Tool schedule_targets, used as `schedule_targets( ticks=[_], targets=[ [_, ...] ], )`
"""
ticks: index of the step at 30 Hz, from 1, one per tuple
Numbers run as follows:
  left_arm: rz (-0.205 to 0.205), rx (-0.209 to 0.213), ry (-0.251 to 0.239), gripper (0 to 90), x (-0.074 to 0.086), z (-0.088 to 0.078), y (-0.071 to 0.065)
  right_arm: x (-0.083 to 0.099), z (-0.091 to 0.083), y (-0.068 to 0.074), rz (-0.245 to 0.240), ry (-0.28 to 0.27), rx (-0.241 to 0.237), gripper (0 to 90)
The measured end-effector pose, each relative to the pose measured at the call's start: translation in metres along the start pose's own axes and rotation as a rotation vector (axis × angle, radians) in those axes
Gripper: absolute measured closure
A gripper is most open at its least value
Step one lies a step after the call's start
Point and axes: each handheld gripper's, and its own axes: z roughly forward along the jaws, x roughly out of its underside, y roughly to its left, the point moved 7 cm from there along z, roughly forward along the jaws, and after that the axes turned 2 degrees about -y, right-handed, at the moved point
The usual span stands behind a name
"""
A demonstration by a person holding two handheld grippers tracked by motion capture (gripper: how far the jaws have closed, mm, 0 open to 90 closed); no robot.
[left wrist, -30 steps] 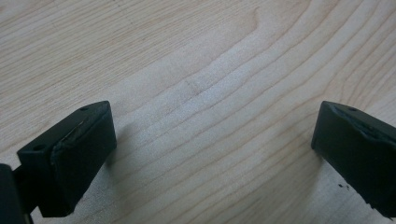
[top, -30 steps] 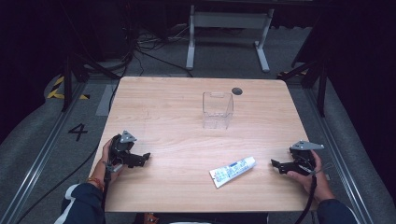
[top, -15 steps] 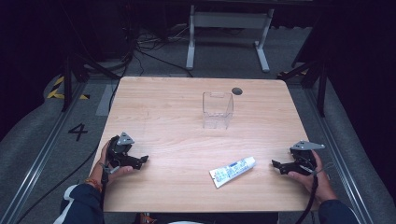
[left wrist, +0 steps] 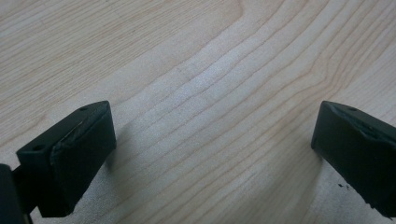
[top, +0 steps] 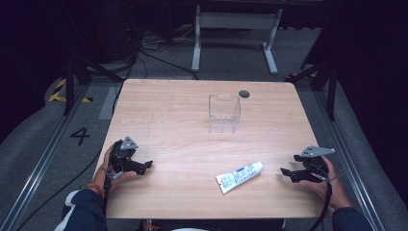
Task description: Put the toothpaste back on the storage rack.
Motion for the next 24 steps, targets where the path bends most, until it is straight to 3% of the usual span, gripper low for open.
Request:
schedule_targets(
  ticks=[5, 7, 15, 24],
  targets=[
    [0.0, 0.001, 0.0, 0.3, 0.0, 0.0, 0.0, -0.006, -0.004, 0.01, -0.038, -0.019, -0.033, 16.2],
    [0.0, 0.001, 0.0, 0.3, 0.0, 0.0, 0.0, -0.011, -0.005, 0.02, -0.086, -0.012, -0.052, 18.2],
    [0.0, 0.001, 0.0, 0.3, 0.0, 0.0, 0.0, -0.024, -0.008, 0.04, -0.171, -0.032, -0.09, 18.3],
    [0.0, 0.001, 0.0, 0.3, 0.0, 0.0, 0.0, -0.044, 0.003, 0.075, -0.305, -0.007, -0.155, 19.3]
  ],
)
